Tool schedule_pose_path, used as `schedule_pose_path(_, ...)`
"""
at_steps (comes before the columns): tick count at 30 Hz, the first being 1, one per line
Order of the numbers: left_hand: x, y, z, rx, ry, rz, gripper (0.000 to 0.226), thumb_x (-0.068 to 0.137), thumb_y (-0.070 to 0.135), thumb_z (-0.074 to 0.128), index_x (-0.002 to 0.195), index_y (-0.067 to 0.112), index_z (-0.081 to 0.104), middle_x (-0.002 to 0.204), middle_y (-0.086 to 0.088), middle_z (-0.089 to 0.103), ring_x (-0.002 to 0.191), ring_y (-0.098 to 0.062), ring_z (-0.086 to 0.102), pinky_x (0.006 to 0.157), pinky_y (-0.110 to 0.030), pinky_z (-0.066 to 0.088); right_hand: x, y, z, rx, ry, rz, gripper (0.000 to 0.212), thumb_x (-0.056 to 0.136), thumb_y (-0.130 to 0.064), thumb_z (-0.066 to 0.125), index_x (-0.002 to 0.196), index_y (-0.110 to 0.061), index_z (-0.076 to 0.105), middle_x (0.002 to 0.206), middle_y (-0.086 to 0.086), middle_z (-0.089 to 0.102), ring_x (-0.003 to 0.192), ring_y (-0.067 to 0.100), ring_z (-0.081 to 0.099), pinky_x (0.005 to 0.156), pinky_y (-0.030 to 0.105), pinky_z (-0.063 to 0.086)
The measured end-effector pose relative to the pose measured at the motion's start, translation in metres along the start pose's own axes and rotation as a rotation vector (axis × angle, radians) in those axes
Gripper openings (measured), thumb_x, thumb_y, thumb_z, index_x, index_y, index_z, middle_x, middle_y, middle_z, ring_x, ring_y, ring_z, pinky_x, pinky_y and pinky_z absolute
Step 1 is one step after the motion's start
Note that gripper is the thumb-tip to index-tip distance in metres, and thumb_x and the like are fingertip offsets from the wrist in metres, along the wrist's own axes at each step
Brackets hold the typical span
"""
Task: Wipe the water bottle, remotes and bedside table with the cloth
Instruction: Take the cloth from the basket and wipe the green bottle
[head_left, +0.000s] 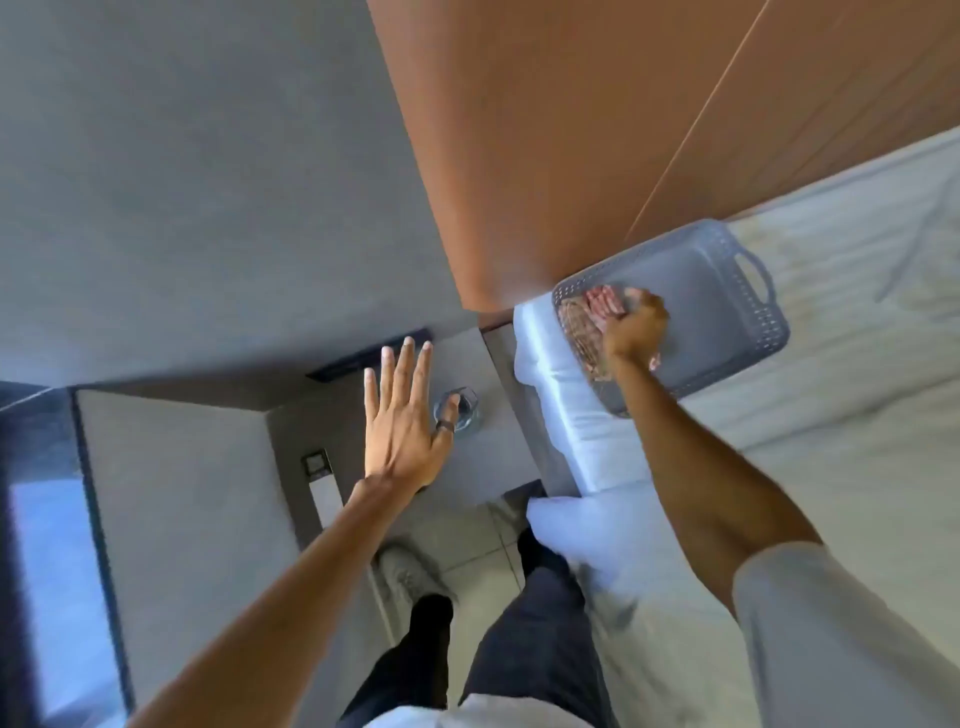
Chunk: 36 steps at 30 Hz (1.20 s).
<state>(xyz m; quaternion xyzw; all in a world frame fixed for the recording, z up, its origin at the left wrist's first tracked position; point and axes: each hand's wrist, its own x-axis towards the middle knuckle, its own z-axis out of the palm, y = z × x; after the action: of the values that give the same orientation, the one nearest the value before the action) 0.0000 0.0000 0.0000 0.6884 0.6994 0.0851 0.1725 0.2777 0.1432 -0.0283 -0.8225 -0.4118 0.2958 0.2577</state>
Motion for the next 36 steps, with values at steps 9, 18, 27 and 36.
schedule_pose_path(9,0.002,-0.055,0.049,-0.086,-0.179,-0.075,0.071,0.107,0.038,0.054,0.166,0.017,0.020,0.177,-0.013,0.020,0.165,-0.033,0.008,0.131,-0.052,0.015,0.058,0.033,0.021,-0.206,-0.351,0.166,0.034,0.092,-0.017,0.074,0.122,-0.001,0.074,0.121,0.020,0.076,0.114,0.024,0.071,0.093,0.036,0.055)
schedule_pose_path(18,0.026,-0.116,0.104,-0.374,-0.569,-0.317,0.126,0.078,0.020,0.095,0.169,0.029,0.007,0.177,-0.005,0.019,0.162,-0.031,0.020,0.131,-0.052,0.026,-0.050,0.009,0.048,0.582,-0.448,0.230,0.014,0.077,-0.005,0.068,0.090,-0.010,0.069,0.078,0.004,0.066,0.077,0.019,0.062,0.077,0.033,0.055)
schedule_pose_path(27,0.076,-0.131,0.177,-0.627,-0.578,-0.060,0.095,0.071,0.016,0.098,0.152,0.025,0.049,0.148,0.004,0.059,0.136,-0.019,0.055,0.126,-0.047,0.038,-0.120,0.065,0.119,0.619,-0.488,0.570,0.033,0.087,0.021,0.041,0.085,-0.010,0.052,0.095,0.017,0.055,0.092,0.030,0.054,0.074,0.033,0.044)
schedule_pose_path(36,-0.002,-0.082,0.063,-1.727,-0.230,-0.687,0.062,0.062,0.048,0.089,0.111,0.016,0.069,0.098,-0.006,0.074,0.089,-0.025,0.071,0.087,-0.043,0.058,-0.151,-0.010,0.044,0.388,-0.442,0.135,0.078,0.081,0.014,0.038,0.112,-0.049,0.072,0.113,-0.032,0.075,0.124,0.003,0.067,0.114,0.035,0.050)
